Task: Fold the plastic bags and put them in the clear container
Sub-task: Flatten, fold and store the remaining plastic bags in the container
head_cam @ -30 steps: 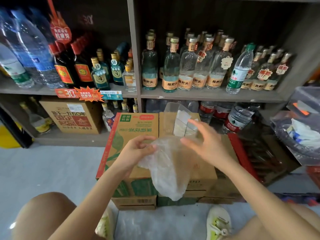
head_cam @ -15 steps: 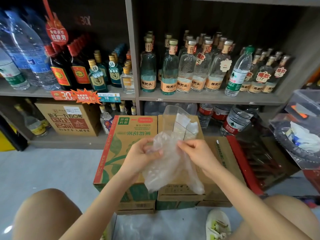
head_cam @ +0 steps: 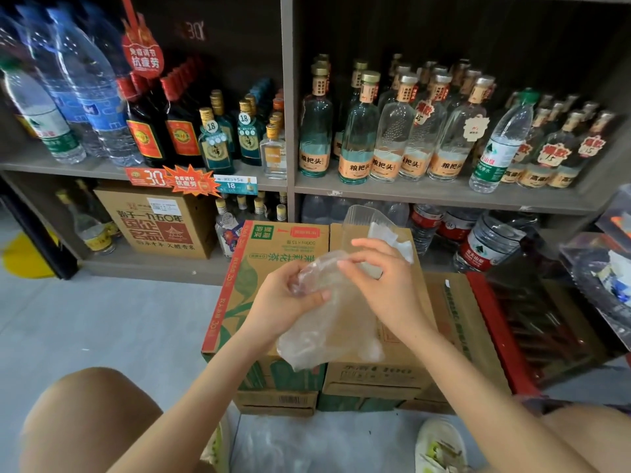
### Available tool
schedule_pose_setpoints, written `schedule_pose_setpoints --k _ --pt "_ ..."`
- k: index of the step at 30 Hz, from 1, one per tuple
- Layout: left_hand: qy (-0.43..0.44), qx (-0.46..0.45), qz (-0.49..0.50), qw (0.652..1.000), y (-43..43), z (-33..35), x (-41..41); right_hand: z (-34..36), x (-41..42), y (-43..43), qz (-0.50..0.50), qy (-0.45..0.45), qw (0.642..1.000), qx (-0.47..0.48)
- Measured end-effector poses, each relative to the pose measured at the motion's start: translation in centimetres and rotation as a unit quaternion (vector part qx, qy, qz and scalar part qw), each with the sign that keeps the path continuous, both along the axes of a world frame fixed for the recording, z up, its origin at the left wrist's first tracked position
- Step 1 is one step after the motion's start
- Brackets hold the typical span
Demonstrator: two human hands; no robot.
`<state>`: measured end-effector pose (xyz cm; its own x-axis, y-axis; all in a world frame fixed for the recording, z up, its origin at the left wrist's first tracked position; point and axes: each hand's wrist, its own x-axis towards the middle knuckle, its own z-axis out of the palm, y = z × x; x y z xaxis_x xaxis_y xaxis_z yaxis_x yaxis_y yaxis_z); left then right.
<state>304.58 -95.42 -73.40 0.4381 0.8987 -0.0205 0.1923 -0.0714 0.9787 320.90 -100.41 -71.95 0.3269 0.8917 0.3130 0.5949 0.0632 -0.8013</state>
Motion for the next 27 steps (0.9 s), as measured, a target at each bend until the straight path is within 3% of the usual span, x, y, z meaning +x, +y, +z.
schedule_pose_setpoints --k 4,9,13,16,20,24,27 --pt "0.073 0.014 -0.012 0.997 0.4 -0.5 -1.8 0.5 1.0 -0.2 0.028 0.132 0.99 -0.033" --pt "0.219 0.127 -0.065 0.965 1.2 1.1 -2.2 1.0 0.6 -0.3 0.125 0.028 0.988 -0.085" --pt "0.128 0.1 -0.093 0.982 1.5 2.5 -0.3 1.3 0.0 0.2 0.127 0.037 0.988 -0.073" --pt "0.047 0.091 -0.038 0.994 1.3 2.0 0.7 0.6 0.5 -0.5 0.096 0.097 0.987 -0.082" --pt "-0.057 0.032 0.04 0.997 1.5 1.2 0.7 -1.7 1.2 -2.7 0.099 0.165 0.966 -0.17" --pt "-0.101 -0.005 0.135 0.986 1.9 0.5 -0.1 -3.8 0.7 -4.4 0.114 0.189 0.943 -0.248" --pt "-0.107 -0.01 0.186 0.977 2.4 0.1 -1.2 -5.1 0.9 -5.1 0.072 0.165 0.959 -0.218"
